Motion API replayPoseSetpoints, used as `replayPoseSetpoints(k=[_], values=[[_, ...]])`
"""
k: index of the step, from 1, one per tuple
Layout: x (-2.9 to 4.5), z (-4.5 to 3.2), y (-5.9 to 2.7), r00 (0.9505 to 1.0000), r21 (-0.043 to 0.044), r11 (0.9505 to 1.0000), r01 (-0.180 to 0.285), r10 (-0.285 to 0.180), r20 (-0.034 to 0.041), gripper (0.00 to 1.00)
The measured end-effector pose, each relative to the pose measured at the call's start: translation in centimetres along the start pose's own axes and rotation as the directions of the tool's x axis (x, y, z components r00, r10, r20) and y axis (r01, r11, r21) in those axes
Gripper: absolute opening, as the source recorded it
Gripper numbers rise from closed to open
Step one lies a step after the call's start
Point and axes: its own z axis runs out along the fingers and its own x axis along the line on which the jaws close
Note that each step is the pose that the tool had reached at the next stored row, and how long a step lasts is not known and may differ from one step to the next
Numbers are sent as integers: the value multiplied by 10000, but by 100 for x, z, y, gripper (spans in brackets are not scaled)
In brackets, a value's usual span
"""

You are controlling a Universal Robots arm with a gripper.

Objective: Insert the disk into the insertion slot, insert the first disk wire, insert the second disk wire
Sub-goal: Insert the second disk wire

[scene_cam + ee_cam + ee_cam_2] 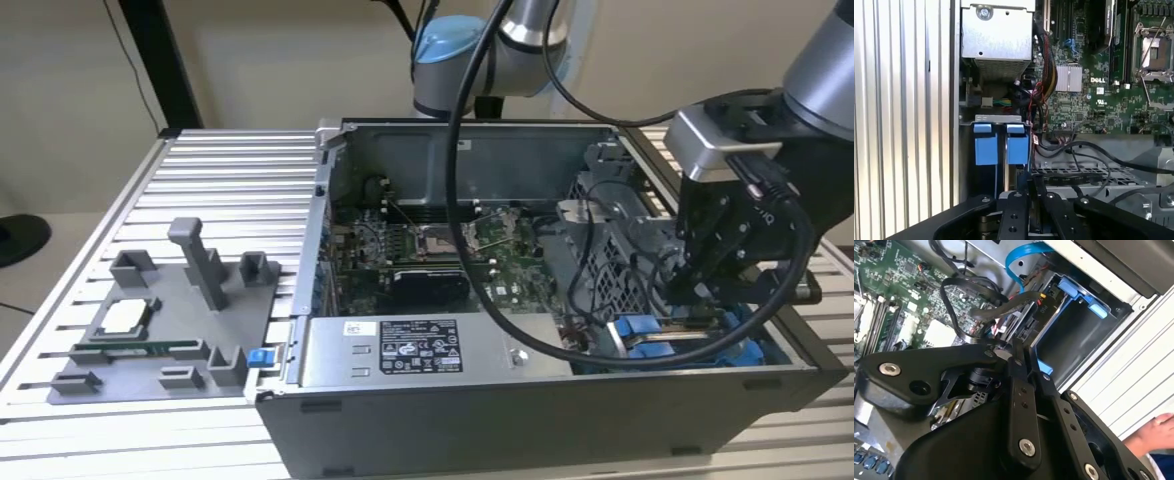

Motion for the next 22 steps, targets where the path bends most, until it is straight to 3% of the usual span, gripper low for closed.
replayPoseSetpoints(k=[4,7,18,22], values=[[3,36,0,10000,136,9999,2,-1,-88,0],[5,60,-2,9999,240,9997,8,-6,-115,0],[6,74,-2,9999,252,9997,9,-6,-112,0],[8,90,-1,9999,323,9995,15,-12,-113,0]])
